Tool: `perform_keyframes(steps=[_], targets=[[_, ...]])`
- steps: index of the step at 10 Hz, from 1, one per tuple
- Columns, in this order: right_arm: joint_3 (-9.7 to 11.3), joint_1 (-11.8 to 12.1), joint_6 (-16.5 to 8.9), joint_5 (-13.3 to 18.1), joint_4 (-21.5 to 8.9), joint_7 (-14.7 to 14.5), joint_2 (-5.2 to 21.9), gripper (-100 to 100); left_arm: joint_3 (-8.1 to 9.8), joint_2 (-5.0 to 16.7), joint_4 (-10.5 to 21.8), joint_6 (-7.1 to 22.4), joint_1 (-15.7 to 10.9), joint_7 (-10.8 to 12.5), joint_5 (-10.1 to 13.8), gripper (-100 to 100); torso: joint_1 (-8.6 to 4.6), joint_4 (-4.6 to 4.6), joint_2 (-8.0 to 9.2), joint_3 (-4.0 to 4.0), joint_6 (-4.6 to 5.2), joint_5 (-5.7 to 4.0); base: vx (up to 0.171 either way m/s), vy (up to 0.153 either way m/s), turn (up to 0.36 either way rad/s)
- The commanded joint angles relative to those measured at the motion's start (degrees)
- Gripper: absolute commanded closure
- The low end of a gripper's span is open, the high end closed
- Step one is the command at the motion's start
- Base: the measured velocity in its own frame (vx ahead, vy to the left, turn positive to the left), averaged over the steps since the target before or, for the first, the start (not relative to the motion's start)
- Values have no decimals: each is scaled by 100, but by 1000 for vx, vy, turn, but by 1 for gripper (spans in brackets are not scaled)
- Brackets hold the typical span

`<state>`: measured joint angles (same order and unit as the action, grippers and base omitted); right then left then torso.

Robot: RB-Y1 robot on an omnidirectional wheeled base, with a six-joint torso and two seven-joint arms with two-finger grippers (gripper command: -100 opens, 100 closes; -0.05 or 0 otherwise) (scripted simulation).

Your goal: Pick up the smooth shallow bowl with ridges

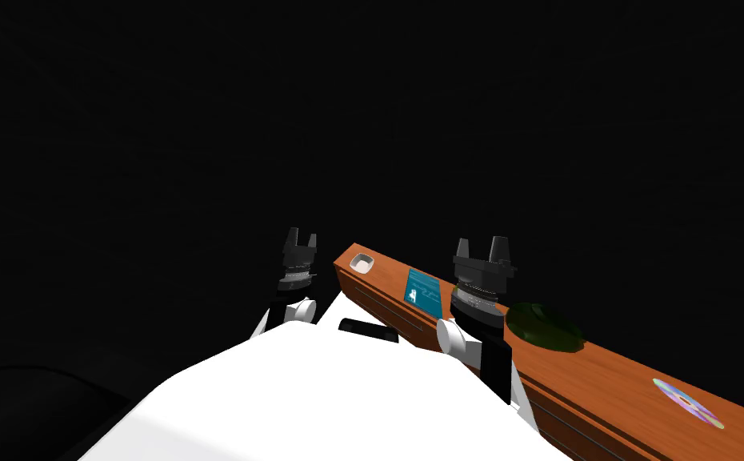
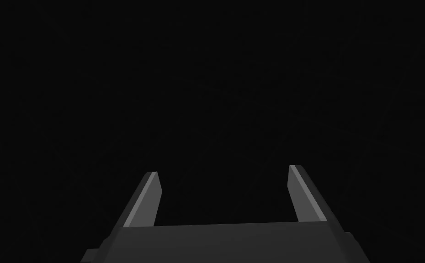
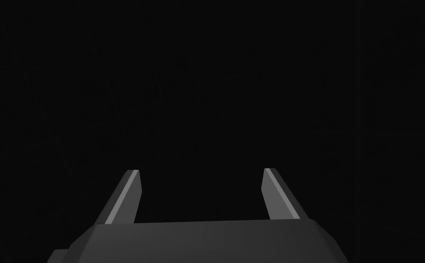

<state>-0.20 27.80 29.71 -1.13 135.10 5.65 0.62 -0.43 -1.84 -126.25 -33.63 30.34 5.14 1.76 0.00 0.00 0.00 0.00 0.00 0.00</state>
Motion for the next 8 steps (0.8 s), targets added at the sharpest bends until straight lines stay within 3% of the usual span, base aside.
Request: perform_keyframes(steps=[1, 6, 8], targets=[[0, 0, 0, 0, 0, 0, 0, 0, -20, 230, 100, 80, -99, -6, 24, -100, 0, 0, 0, 0, 0, 0, -83, 10, -26], [0, -1, 0, 0, 0, 0, 0, 0, -106, 734, 576, 453, -559, -30, 127, -100, 10, 9, 39, 23, 1, 3, -108, 24, -23], [0, -1, 0, 0, 0, 0, 0, 0, -128, 810, 715, 558, -684, -37, 153, -100, 3, 7, 31, 18, 1, 1, -63, 2, -16]])
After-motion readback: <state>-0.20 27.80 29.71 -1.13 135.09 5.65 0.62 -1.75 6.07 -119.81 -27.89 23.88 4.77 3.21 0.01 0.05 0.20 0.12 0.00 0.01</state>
